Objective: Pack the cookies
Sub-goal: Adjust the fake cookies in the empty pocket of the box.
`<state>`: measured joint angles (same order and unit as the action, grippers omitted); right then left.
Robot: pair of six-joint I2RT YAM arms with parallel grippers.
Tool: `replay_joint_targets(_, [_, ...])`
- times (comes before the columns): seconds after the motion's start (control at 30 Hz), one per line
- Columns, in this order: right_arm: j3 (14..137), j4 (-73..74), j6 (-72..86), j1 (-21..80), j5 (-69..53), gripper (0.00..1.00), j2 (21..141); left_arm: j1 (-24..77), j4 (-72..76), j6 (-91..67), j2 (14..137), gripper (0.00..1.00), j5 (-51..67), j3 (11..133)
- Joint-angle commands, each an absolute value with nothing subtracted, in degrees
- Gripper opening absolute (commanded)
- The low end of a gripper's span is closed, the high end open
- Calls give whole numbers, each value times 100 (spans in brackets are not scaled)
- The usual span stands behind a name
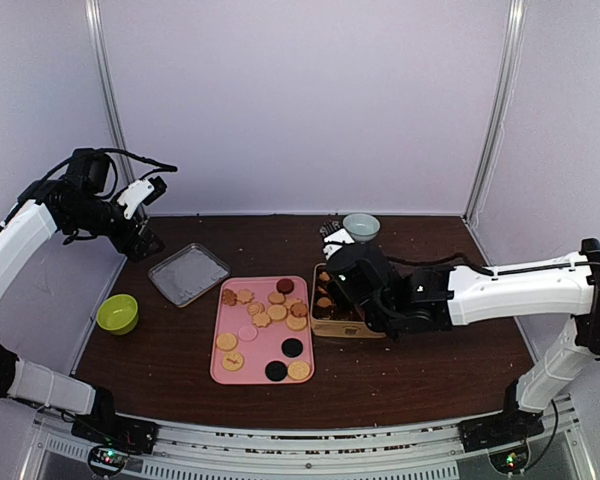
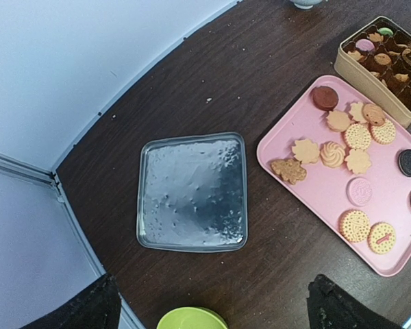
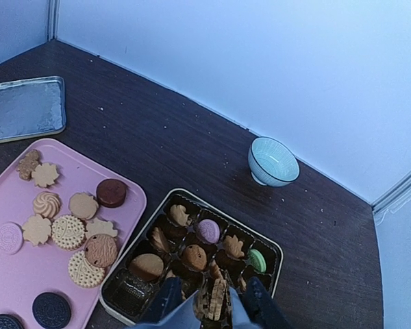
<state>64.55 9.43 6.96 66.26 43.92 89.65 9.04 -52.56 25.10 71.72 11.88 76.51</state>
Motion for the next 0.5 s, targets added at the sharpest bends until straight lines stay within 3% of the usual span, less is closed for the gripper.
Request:
replay_joint_targets(0.0, [6394, 841, 685, 6656, 4780, 28, 8590, 873, -5177, 2492, 7238, 97, 1346, 7660])
replay_joint_targets(0.2, [6302, 856, 735, 6595, 4806, 19, 8509, 873, -5202, 2494, 7268, 97, 1368, 7698])
replay_joint_targets(0.47, [5937, 532, 701, 6495, 4158, 16, 8280, 874, -5221, 2522, 7282, 97, 1371, 7707])
